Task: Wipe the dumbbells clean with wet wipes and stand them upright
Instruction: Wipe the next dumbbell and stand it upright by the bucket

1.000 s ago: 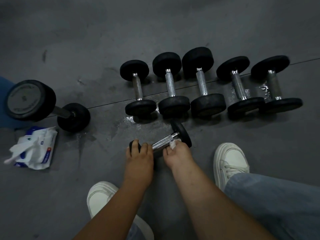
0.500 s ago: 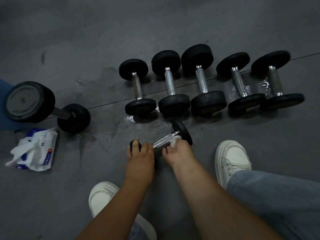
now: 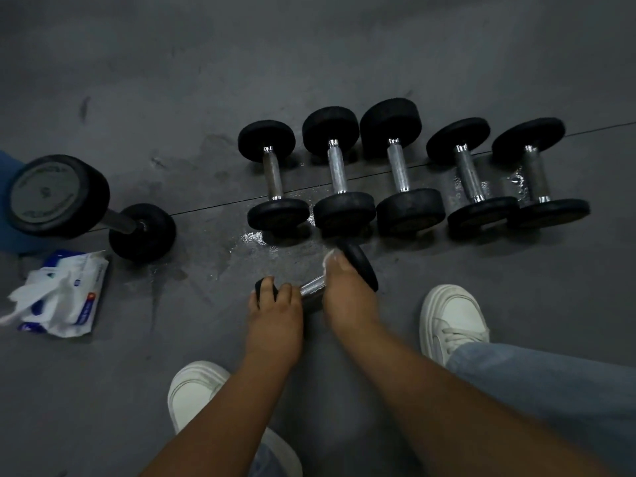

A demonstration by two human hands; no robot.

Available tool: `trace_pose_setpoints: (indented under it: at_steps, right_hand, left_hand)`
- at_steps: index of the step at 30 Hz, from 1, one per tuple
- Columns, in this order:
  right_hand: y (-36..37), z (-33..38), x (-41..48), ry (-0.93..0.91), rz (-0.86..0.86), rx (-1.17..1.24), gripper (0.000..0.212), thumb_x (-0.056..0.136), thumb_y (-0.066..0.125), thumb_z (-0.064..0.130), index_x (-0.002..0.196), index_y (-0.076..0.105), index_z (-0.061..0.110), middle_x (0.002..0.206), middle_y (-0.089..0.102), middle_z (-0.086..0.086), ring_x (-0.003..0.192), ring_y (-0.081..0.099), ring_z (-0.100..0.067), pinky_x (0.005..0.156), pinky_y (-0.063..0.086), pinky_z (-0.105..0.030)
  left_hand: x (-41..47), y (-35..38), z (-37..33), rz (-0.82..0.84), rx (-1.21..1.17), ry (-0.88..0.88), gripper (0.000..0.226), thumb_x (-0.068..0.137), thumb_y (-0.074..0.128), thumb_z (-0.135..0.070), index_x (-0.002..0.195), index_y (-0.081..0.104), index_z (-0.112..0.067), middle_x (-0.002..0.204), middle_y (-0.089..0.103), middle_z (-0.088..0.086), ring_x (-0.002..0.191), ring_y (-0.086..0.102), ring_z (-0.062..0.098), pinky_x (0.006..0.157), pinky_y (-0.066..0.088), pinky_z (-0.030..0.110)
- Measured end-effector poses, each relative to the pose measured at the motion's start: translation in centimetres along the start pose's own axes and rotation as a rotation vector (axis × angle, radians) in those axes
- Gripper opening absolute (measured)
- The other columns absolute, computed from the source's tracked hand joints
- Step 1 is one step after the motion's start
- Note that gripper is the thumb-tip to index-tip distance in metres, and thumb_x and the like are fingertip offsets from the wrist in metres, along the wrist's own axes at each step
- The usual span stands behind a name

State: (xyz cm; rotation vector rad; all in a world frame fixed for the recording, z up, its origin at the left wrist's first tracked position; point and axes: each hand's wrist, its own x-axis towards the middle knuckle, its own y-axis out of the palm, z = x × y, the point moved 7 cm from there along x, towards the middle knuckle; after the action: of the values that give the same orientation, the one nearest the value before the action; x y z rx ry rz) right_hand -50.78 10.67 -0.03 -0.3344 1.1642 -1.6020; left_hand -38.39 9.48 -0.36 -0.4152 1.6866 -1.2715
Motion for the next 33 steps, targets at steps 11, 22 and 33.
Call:
trace_pose_setpoints:
  at_steps: [11, 22, 33]
  right_hand:
    - [1.6, -1.1, -0.2, -0.049, 0.115, -0.316, 0.068, 0.093, 0.038, 0.001, 0.153, 0.008, 0.006, 0.161, 0.007, -0.008, 0.105, 0.064, -0.024, 0.079, 0.052, -0.034]
    - [2.5, -2.4, -1.9, -0.037, 0.117, -0.059, 0.069, 0.093, 0.034, -0.002, 0.154, 0.009, 0.021, 0.161, 0.004, 0.006, 0.119, 0.055, -0.032, 0.097, 0.047, -0.046]
    - [1.9, -5.1, -5.1, 0.335, -0.15, 0.706, 0.029, 0.092, 0.041, 0.003, 0.1, 0.066, 0.016, 0.088, 0.066, -0.006, 0.074, 0.059, -0.012, 0.069, 0.053, -0.025]
  left_hand:
    - [-0.3, -0.1, -0.2, 0.019, 0.009, 0.004, 0.053, 0.093, 0.043, -0.017, 0.145, 0.03, -0.014, 0.149, 0.034, 0.003, 0.146, 0.011, 0.036, 0.118, 0.017, 0.049]
    - [-0.3, -0.3, -0.2, 0.019, 0.034, 0.005, 0.055, 0.093, 0.045, -0.019, 0.145, 0.028, -0.014, 0.148, 0.034, 0.003, 0.146, 0.011, 0.037, 0.117, 0.018, 0.048]
    - [0.4, -0.2, 0.2, 0.068, 0.001, -0.017, 0.061, 0.089, 0.055, -0.019, 0.145, 0.03, -0.018, 0.149, 0.032, -0.001, 0.148, 0.008, 0.034, 0.115, 0.019, 0.054]
